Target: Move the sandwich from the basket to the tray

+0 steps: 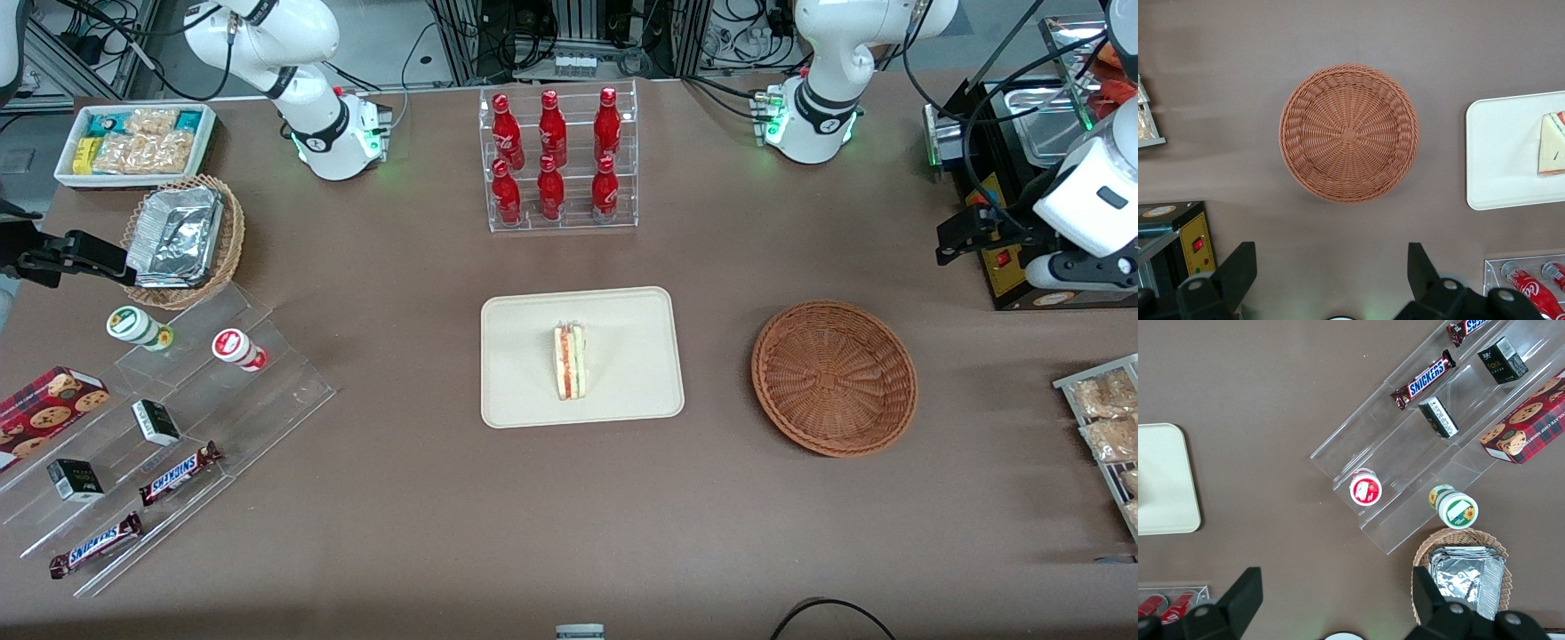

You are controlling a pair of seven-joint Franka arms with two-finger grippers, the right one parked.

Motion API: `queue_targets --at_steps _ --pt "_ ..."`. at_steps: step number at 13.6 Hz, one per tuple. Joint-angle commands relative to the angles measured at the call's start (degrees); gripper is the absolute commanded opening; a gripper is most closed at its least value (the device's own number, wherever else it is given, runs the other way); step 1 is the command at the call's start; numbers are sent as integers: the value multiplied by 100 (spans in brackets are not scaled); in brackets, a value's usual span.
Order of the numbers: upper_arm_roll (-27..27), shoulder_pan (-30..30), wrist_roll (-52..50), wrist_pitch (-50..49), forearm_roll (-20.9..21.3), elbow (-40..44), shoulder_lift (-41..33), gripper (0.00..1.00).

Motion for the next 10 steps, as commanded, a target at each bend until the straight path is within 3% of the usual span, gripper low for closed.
queue_targets --at_steps 1,10 --pt "-23 94 -46 86 33 -287 -326 100" --pt "-85 111 -37 226 183 -139 -221 100"
